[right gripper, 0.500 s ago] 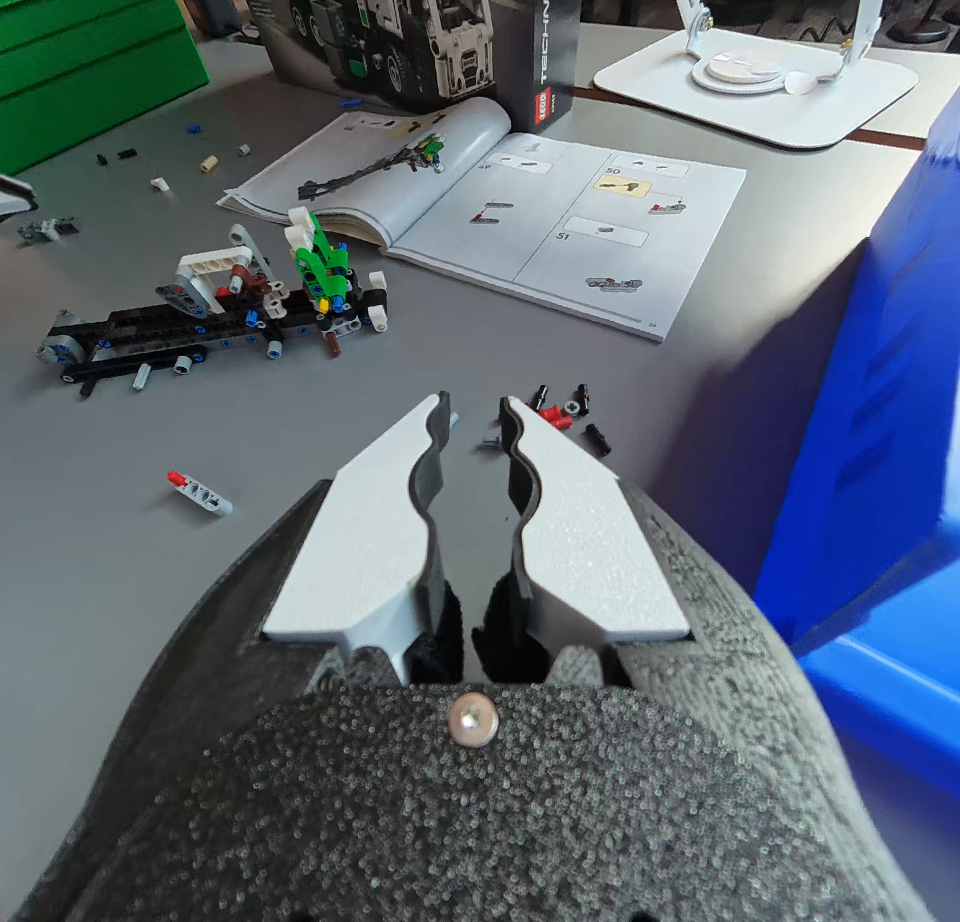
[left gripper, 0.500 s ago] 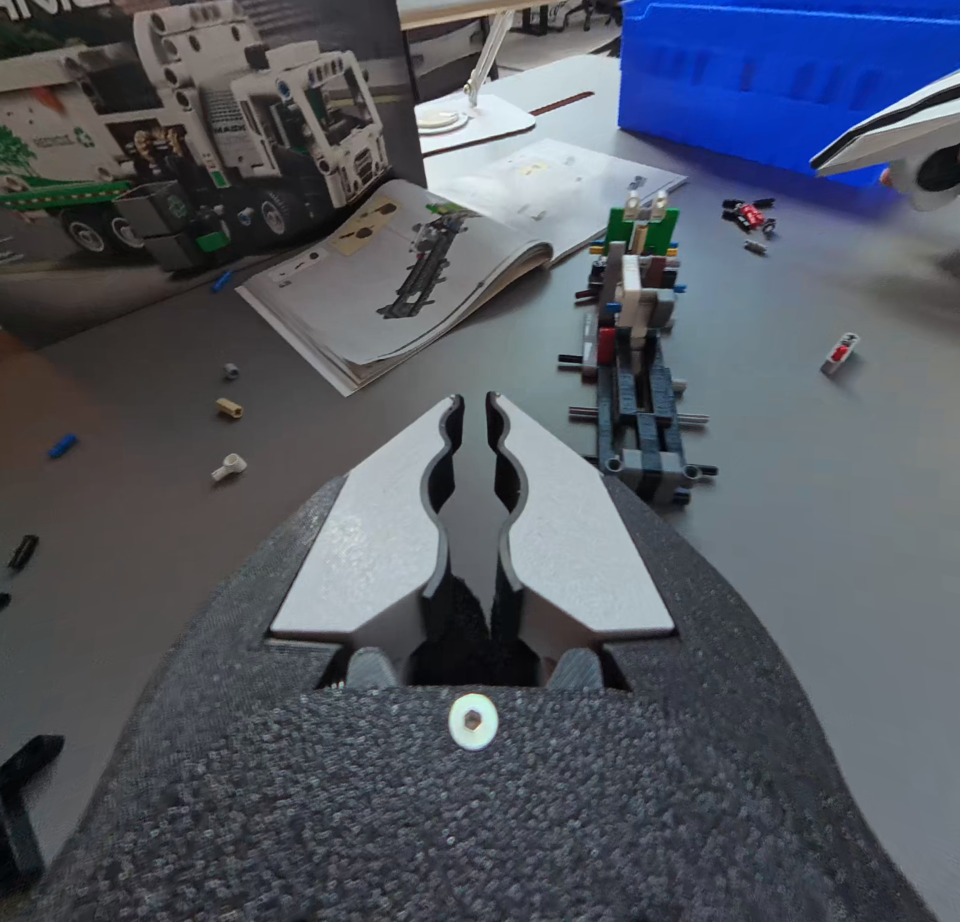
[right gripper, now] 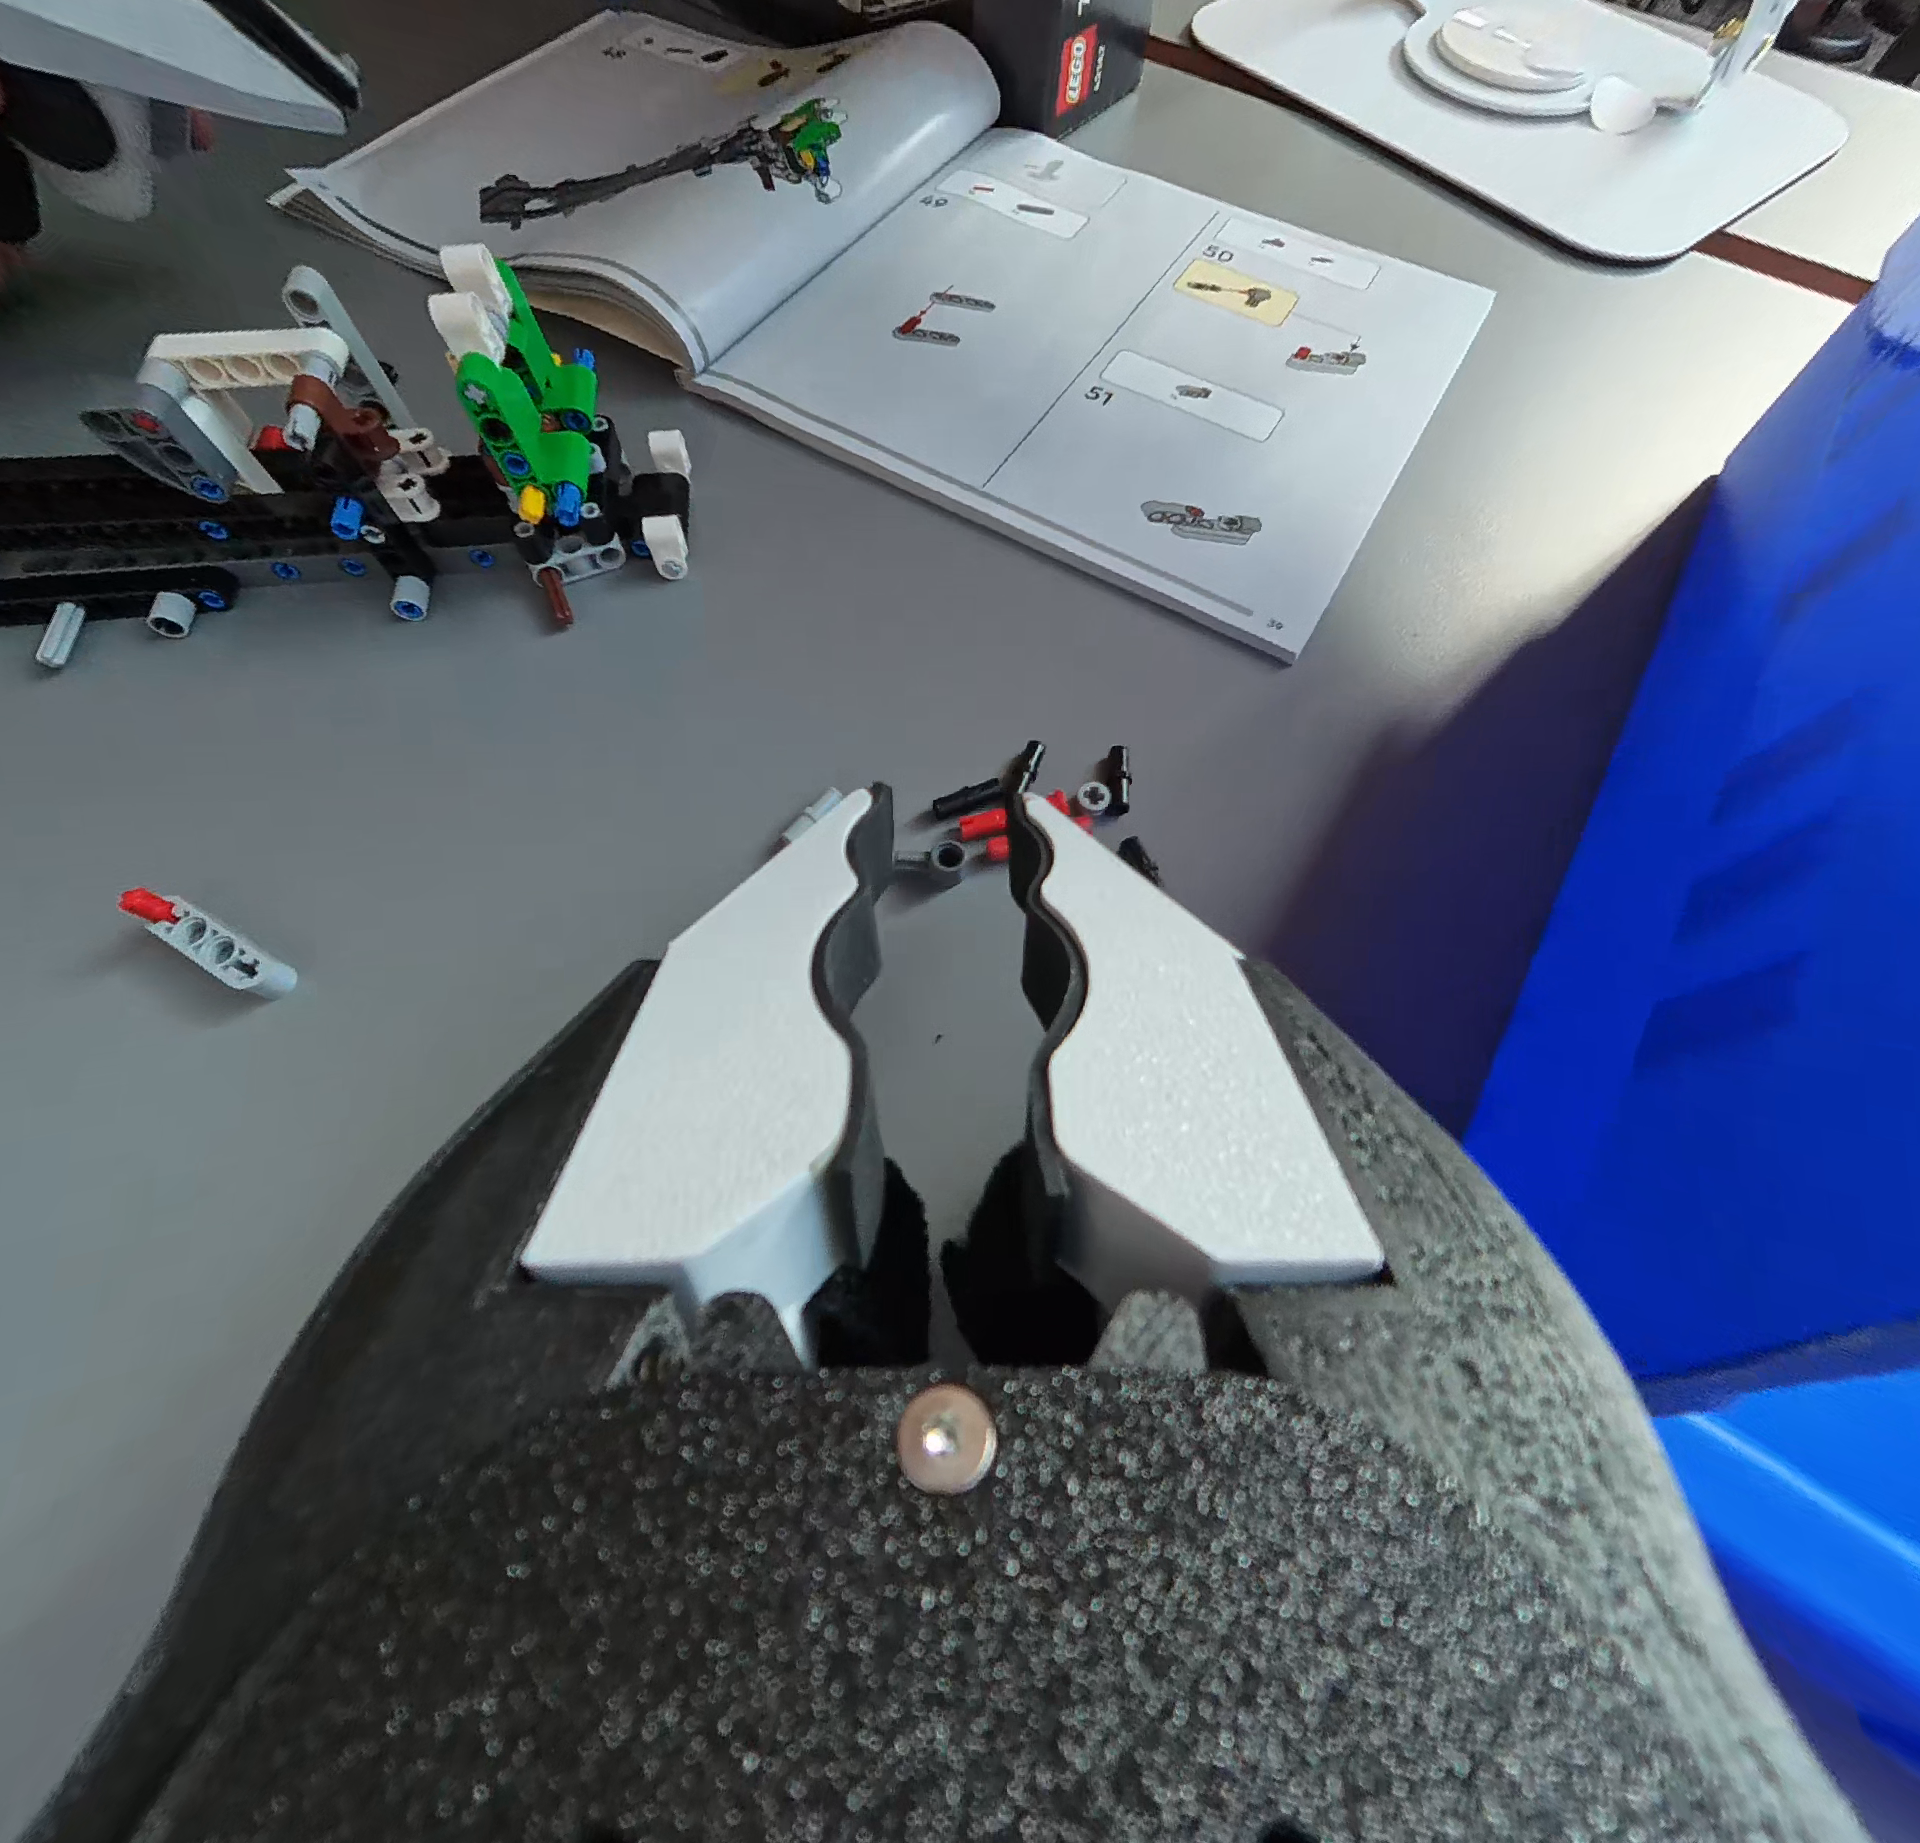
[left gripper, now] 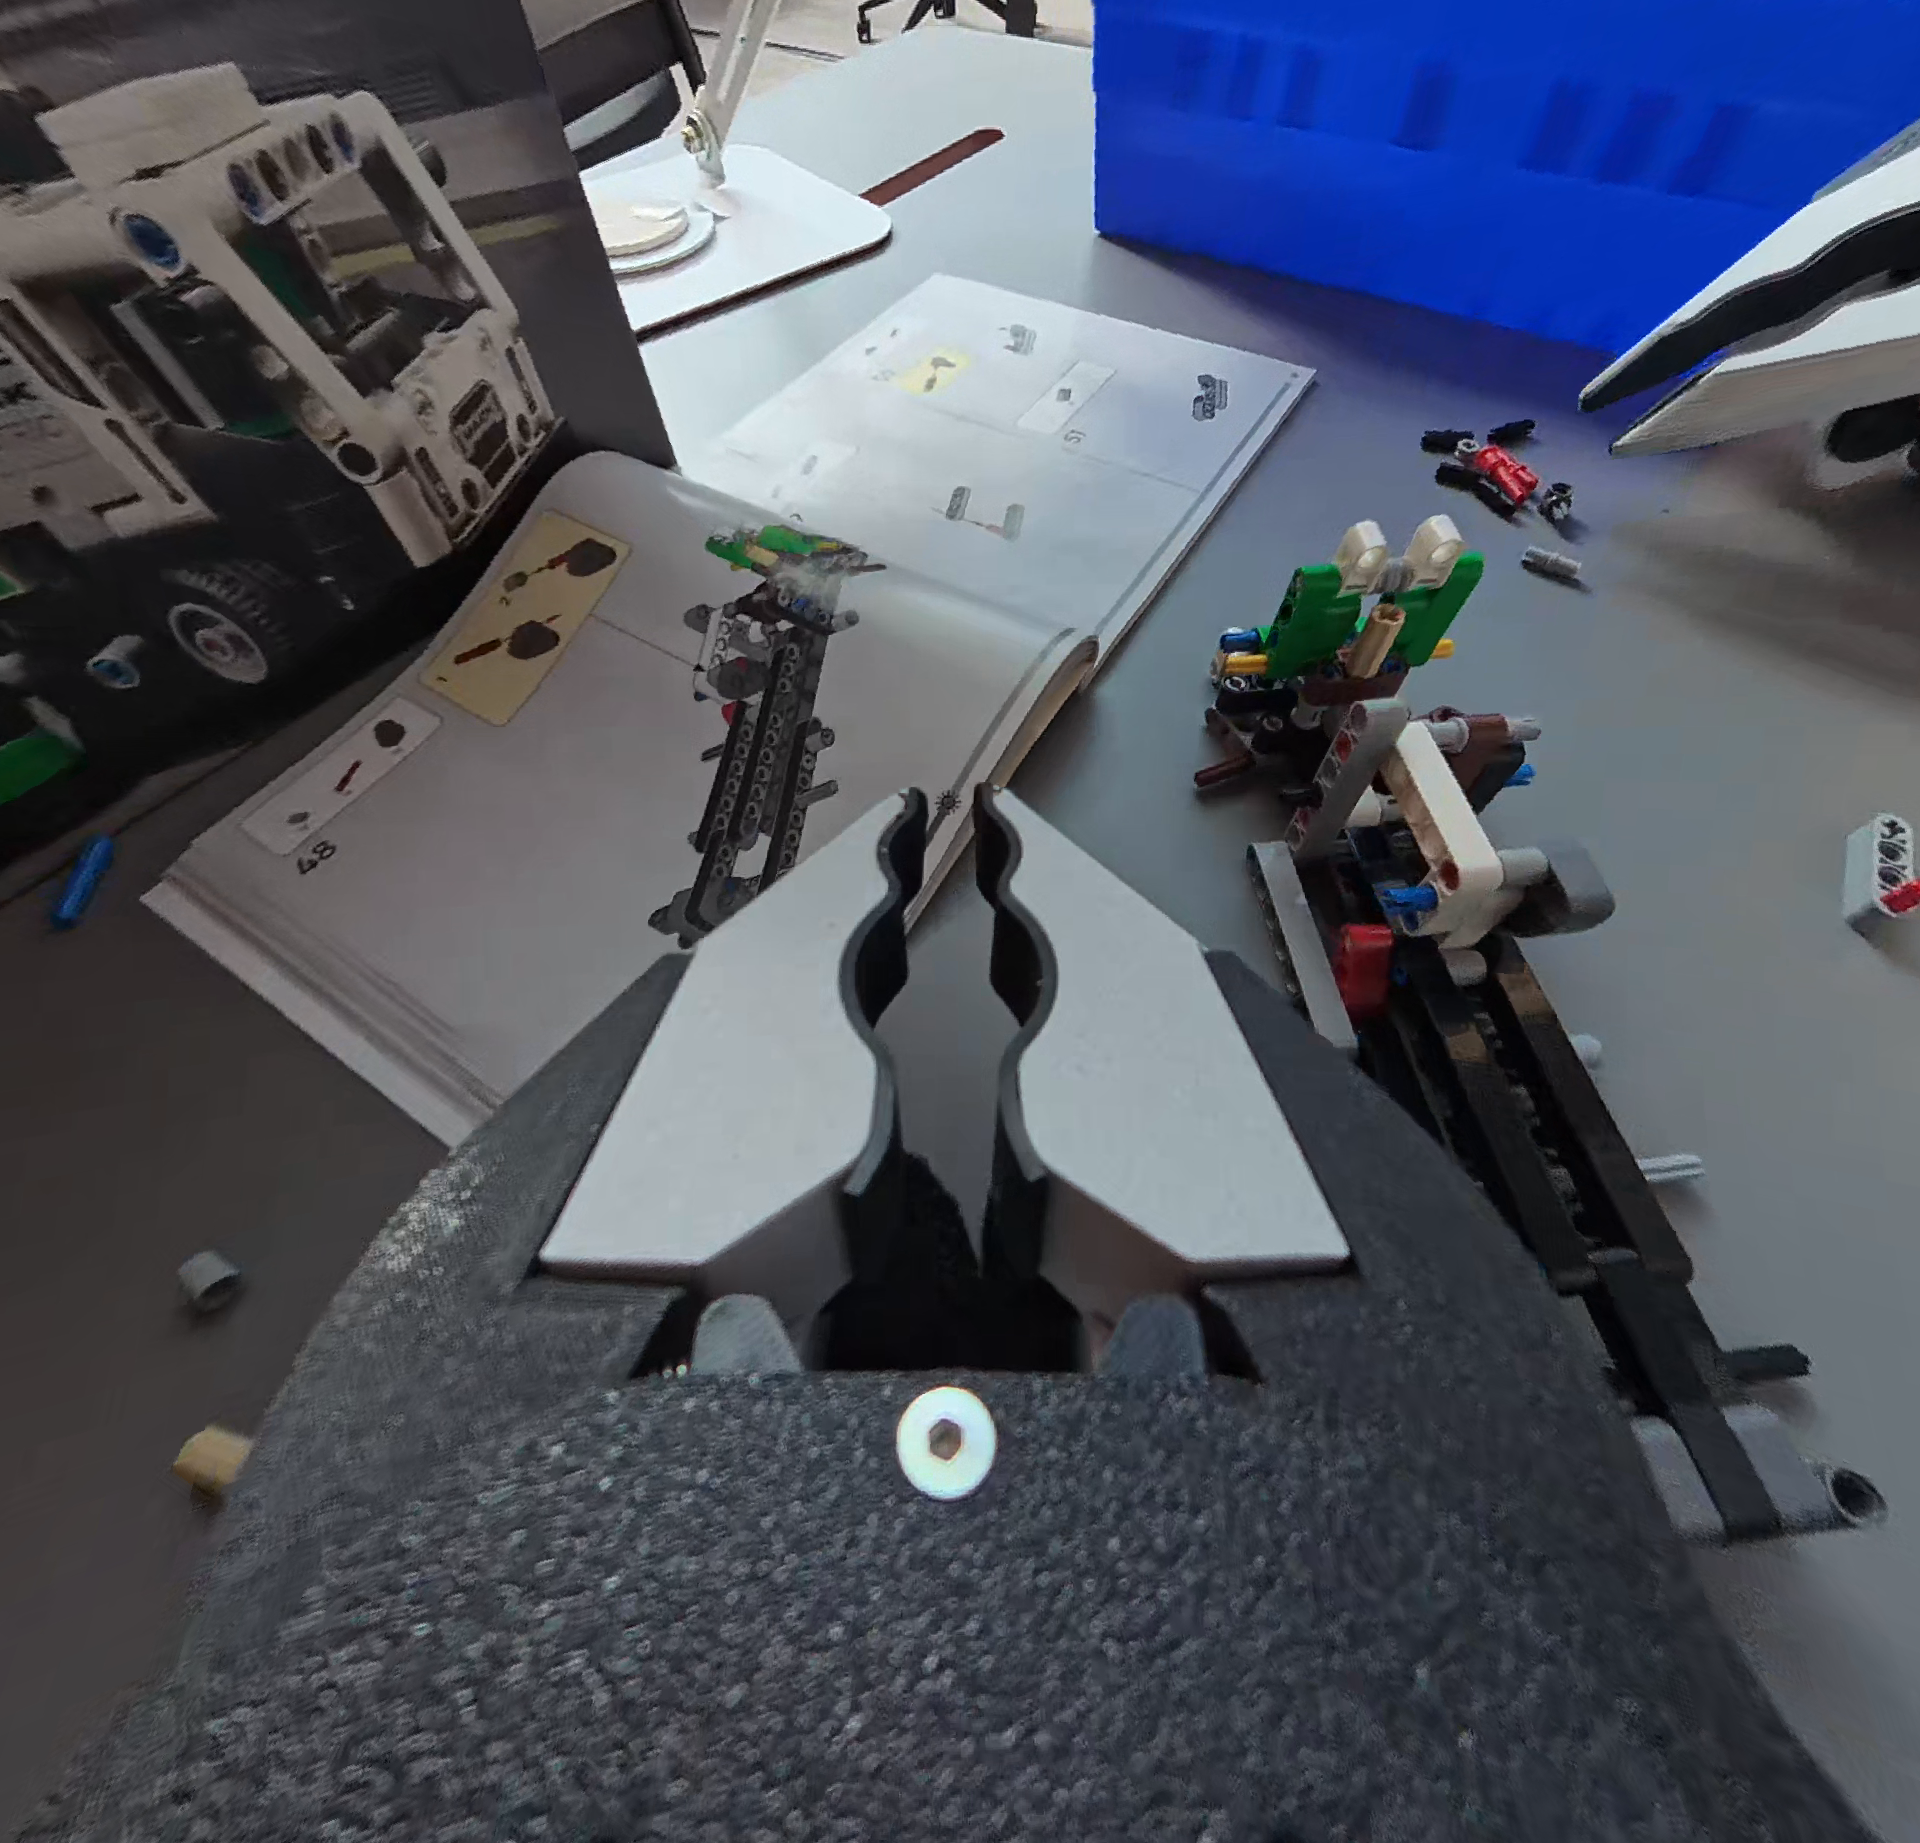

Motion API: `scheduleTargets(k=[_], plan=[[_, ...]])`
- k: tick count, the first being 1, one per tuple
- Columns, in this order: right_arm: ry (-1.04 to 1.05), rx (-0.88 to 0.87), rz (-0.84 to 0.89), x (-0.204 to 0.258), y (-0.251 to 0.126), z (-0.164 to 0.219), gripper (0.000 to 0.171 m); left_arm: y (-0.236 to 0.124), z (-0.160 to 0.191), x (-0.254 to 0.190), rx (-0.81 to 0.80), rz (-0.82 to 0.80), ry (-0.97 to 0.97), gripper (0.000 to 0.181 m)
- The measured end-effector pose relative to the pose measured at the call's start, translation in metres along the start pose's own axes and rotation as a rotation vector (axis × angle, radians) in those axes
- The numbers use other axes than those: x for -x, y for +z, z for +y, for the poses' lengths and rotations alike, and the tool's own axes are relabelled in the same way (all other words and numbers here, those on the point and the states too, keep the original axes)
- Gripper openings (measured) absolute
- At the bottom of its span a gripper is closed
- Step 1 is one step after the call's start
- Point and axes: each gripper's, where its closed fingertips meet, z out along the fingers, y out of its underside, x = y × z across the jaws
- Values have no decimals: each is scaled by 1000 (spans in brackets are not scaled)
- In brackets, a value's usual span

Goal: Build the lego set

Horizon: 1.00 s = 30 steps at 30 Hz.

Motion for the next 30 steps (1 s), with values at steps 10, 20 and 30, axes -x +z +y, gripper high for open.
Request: scheduleTargets(k=[10, 20, 30], plan=[[-85, 68, 13, 5, 7, 9, 20, 1, 12, 4, 62, -12, 62, 7], [-2, -22, 90, -11, -8, 1, 16, 2, 20, -1, 107, -38, 153, 6], [17, 107, -31, 2, 5, 17, 16, 1, 20, 1, 108, -18, 106, 6]])
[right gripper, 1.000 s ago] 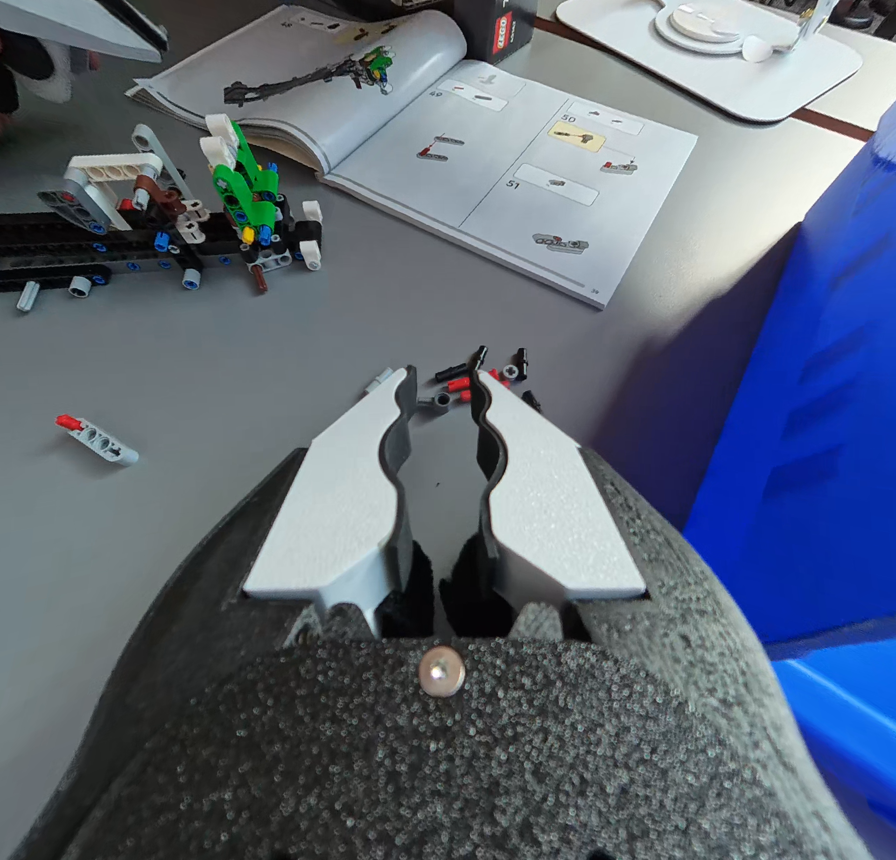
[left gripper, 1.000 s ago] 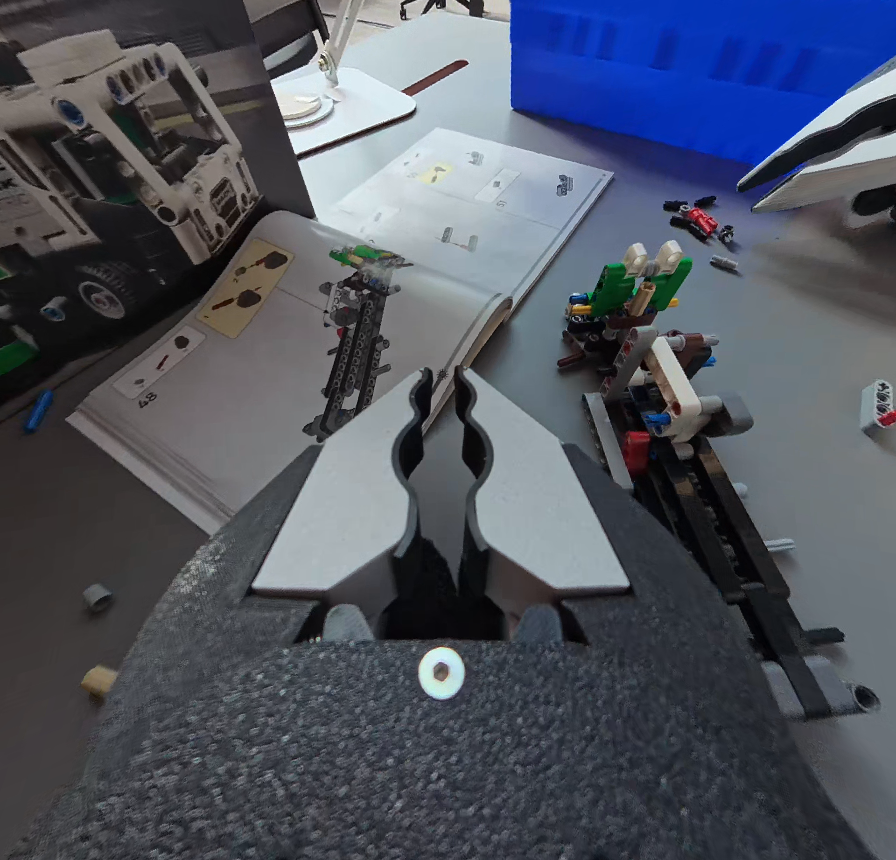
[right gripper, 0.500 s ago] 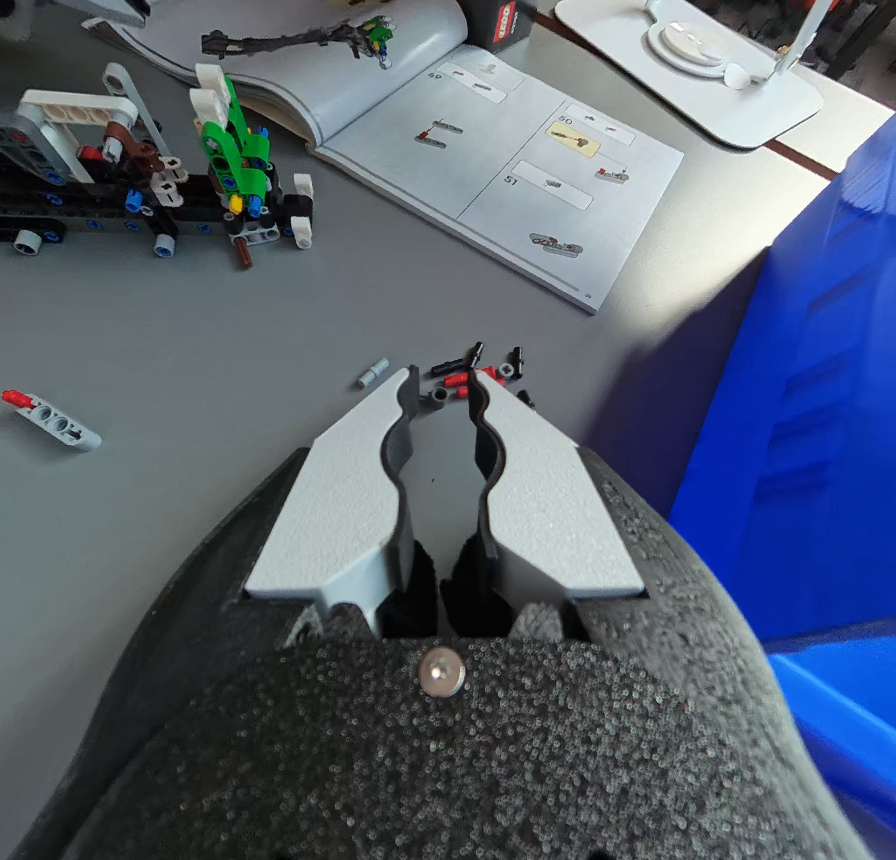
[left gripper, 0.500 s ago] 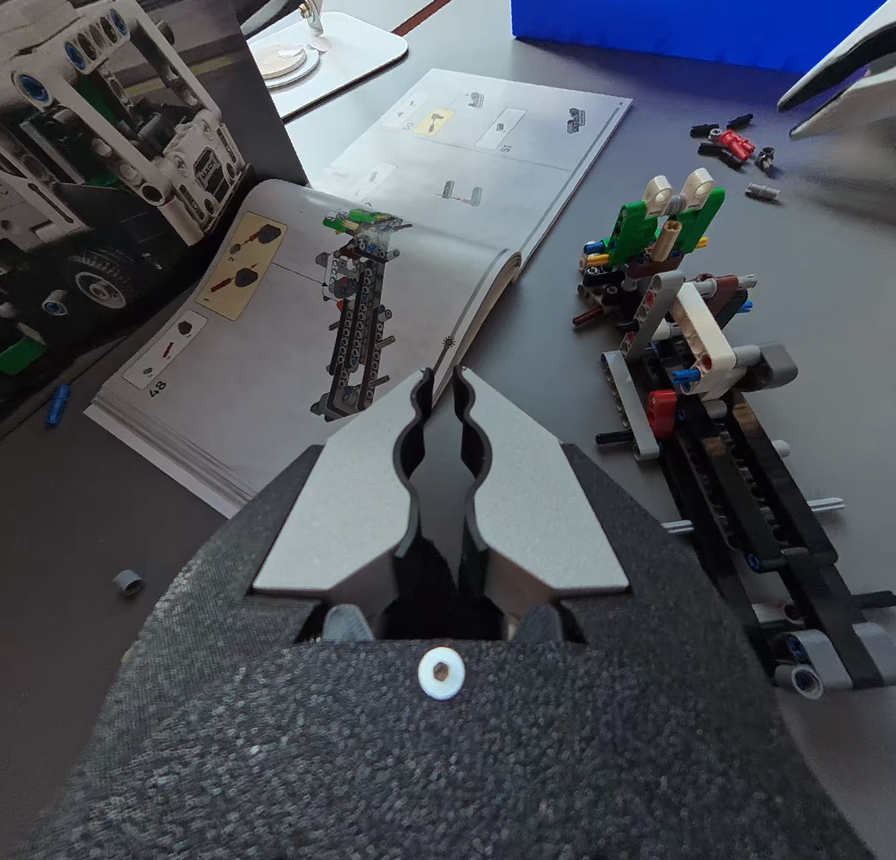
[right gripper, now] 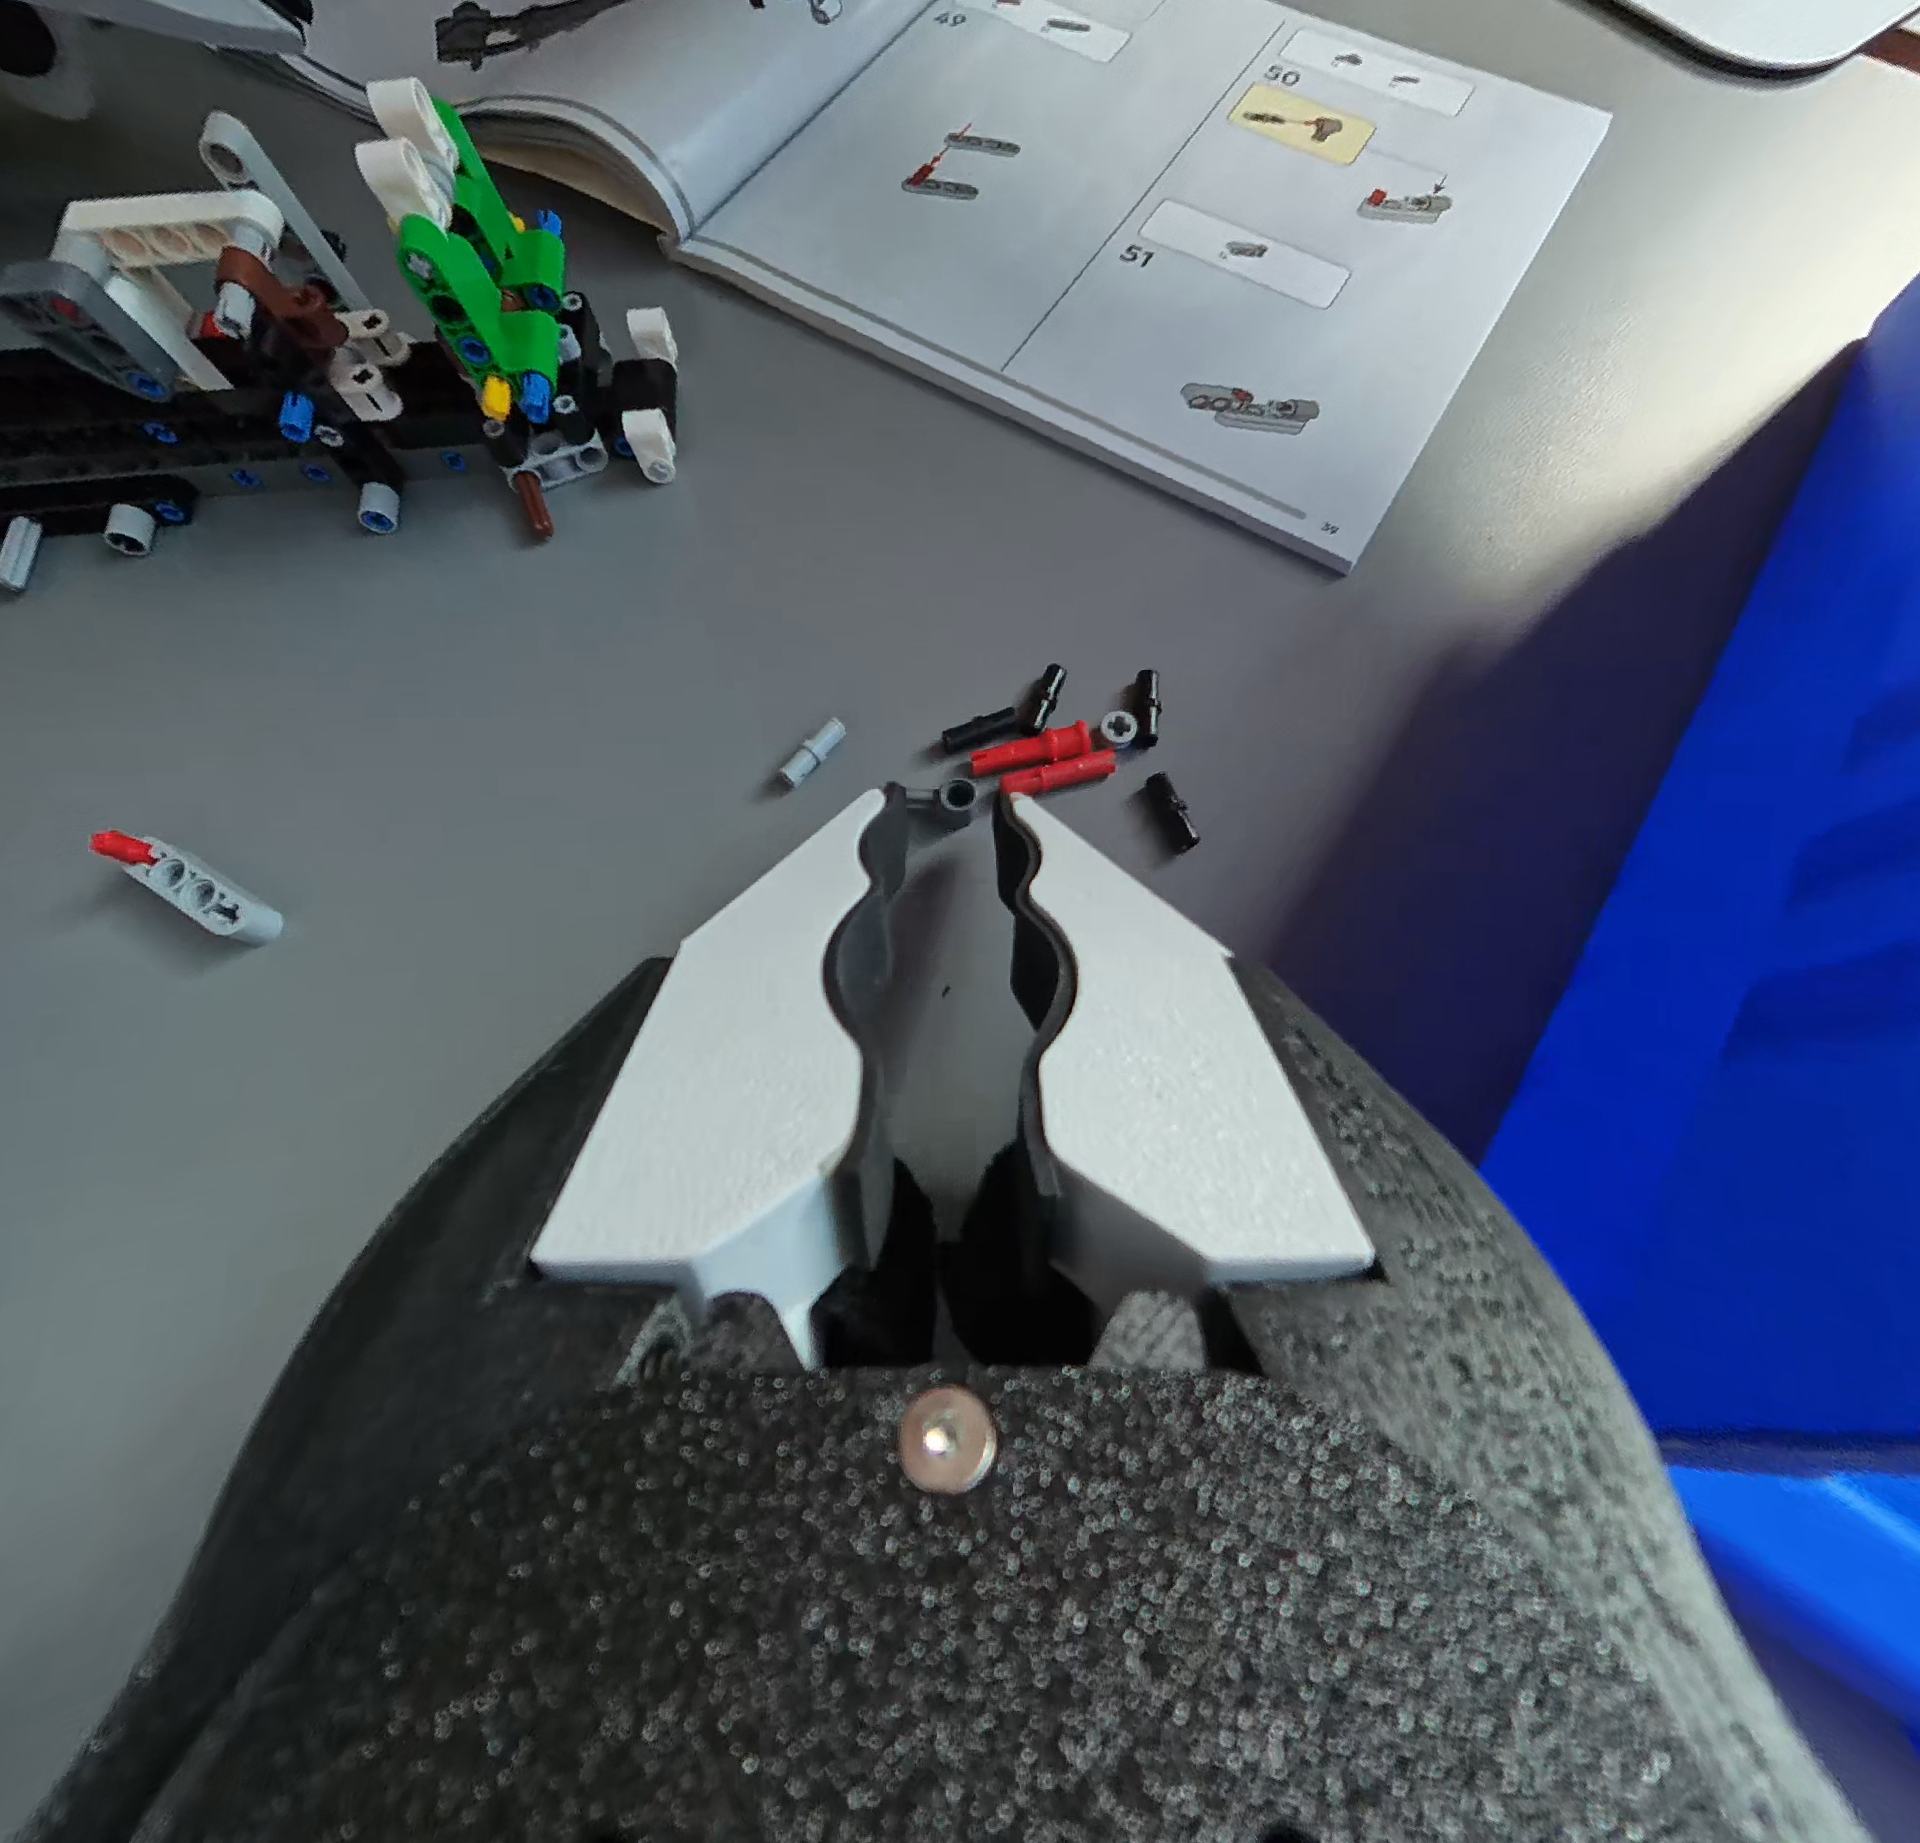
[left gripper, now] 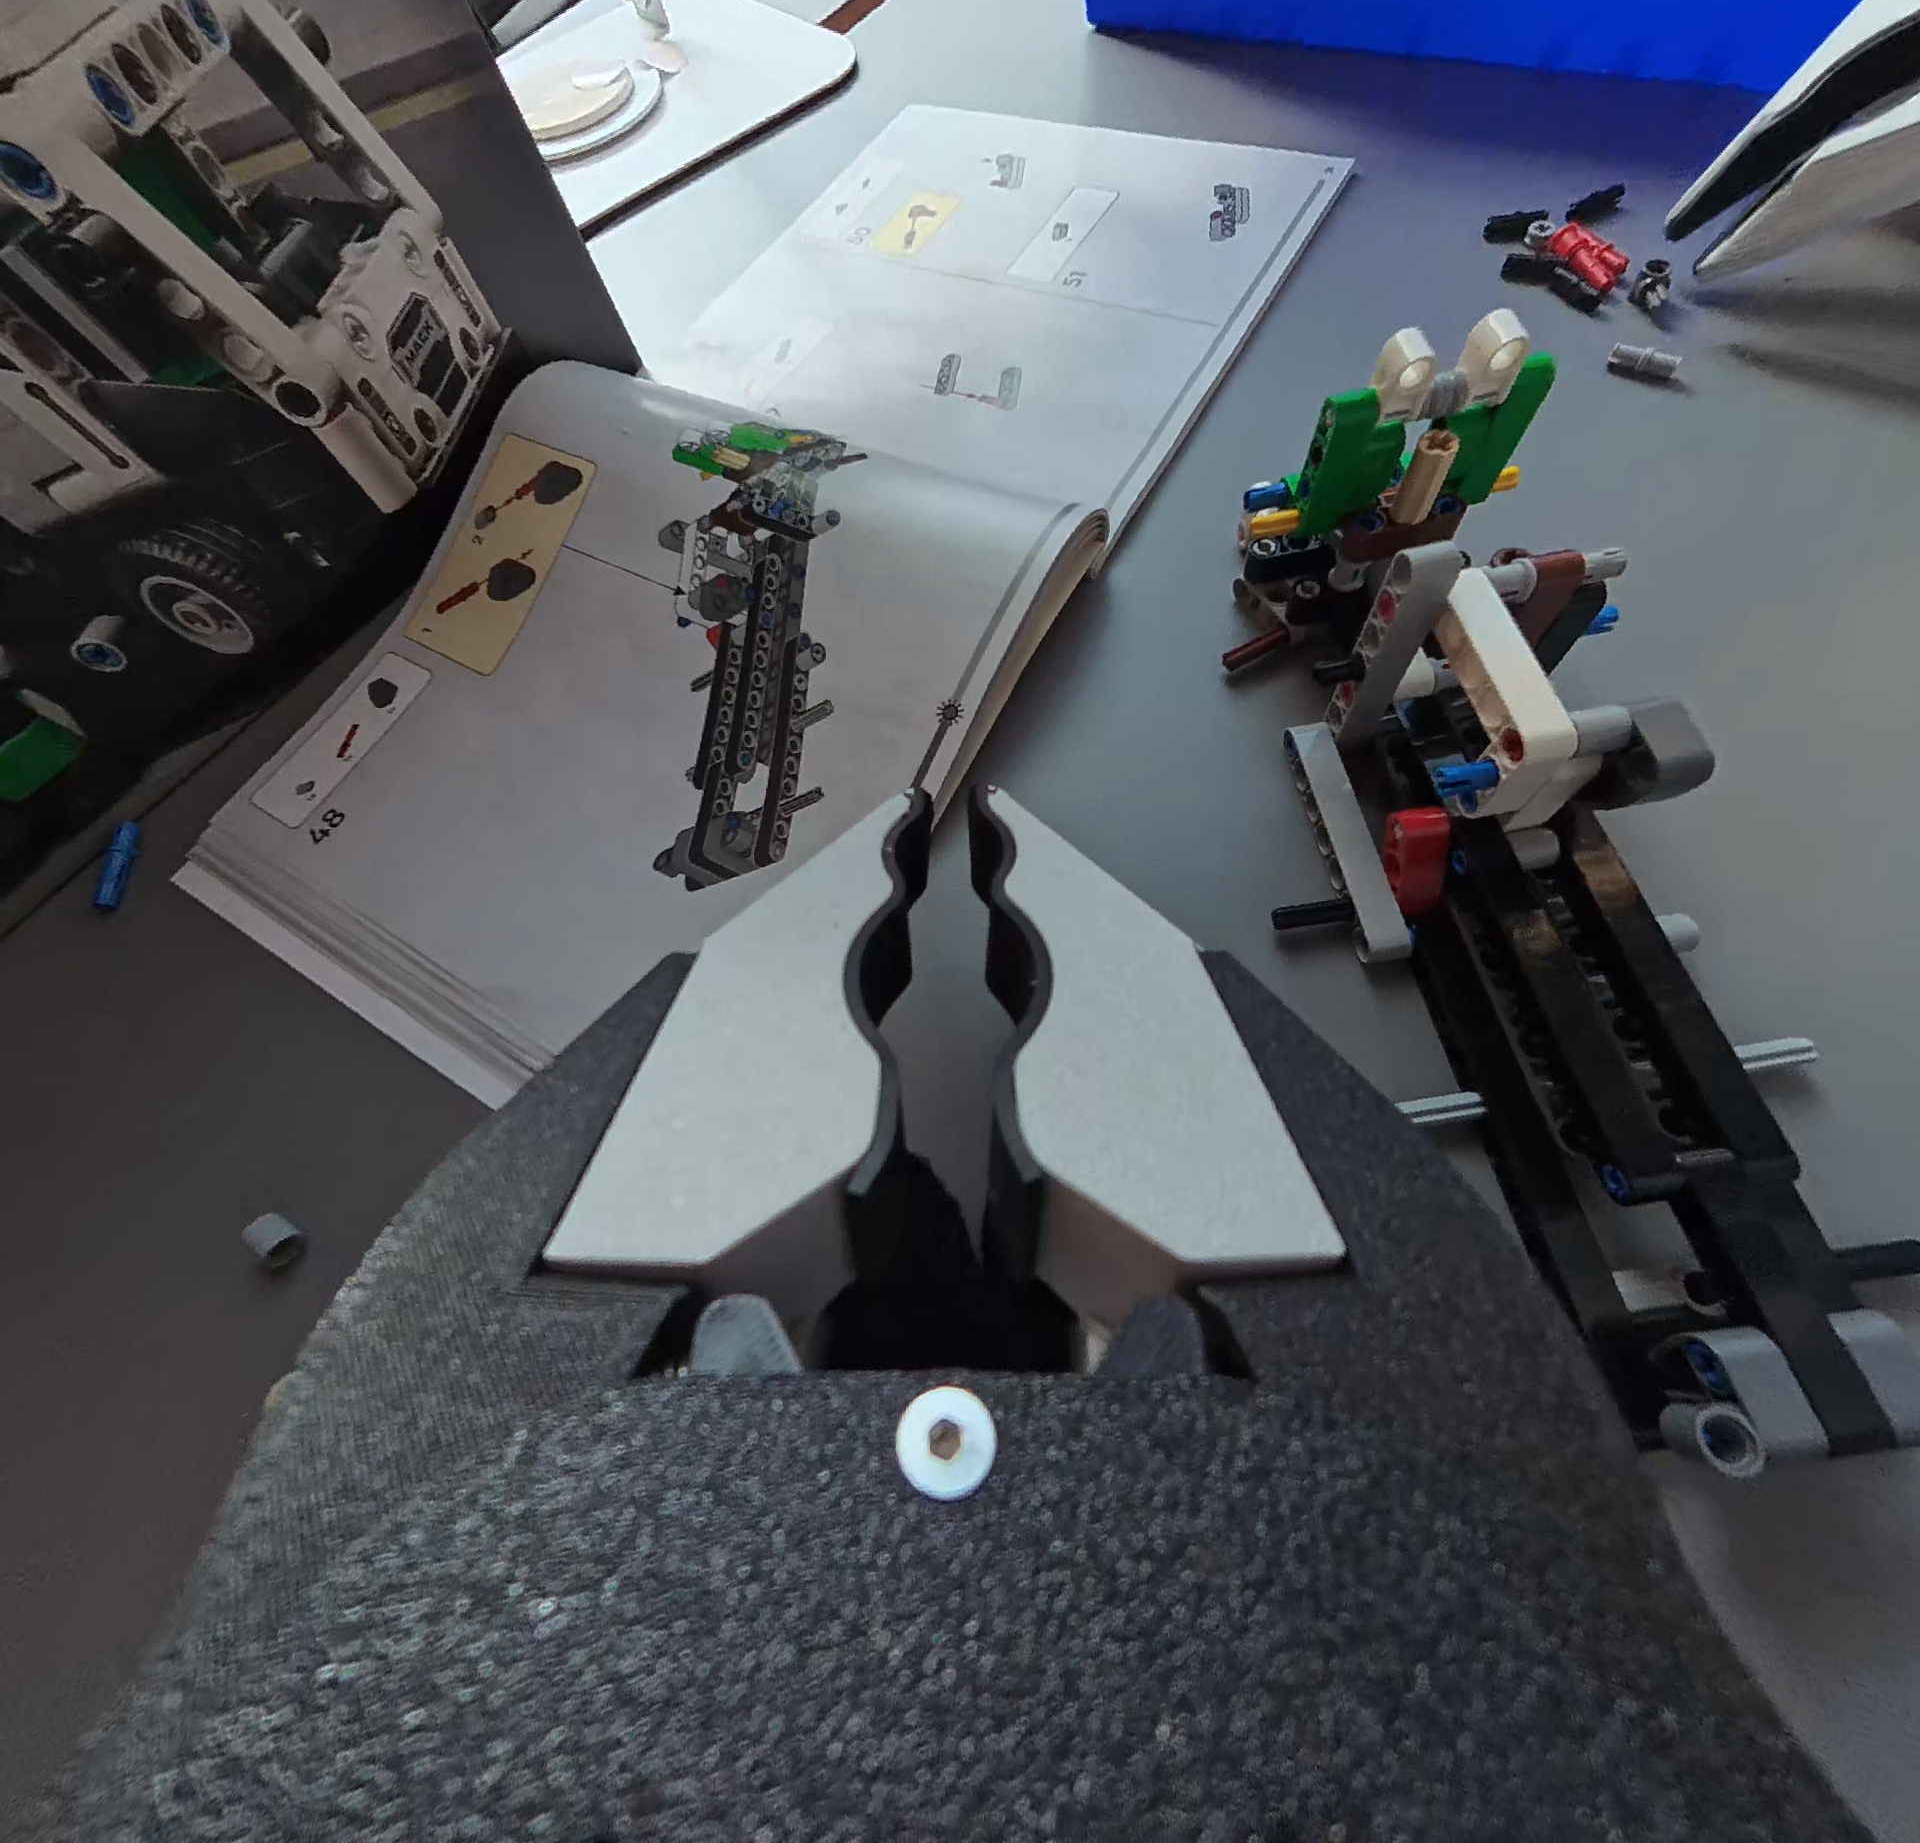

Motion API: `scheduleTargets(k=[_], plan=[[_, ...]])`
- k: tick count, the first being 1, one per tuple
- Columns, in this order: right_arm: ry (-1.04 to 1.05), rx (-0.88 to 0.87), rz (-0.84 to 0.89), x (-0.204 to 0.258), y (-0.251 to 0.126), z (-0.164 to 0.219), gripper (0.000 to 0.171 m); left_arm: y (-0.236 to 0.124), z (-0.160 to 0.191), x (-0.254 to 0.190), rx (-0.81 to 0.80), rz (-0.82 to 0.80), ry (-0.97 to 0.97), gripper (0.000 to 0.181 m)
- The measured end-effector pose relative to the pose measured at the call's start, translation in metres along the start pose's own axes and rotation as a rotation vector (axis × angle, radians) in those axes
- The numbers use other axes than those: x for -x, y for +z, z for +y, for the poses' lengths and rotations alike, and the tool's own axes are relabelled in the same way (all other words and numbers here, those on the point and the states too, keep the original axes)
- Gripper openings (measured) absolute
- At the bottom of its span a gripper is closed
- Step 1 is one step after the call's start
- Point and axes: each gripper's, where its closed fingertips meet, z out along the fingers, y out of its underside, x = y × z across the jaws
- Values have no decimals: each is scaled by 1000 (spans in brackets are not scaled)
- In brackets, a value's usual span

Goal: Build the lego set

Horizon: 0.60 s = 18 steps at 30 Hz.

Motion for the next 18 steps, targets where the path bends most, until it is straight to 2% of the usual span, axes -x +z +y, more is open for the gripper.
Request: scheduleTargets(k=[4, 18], plan=[[-26, 57, -6, 3, 6, 7, 19, 0, 0, 0, 2, 1, 1, 6], [-82, 57, 38, 2, 8, 5, 15, 3, 4, -3, 32, -2, 28, 5]])
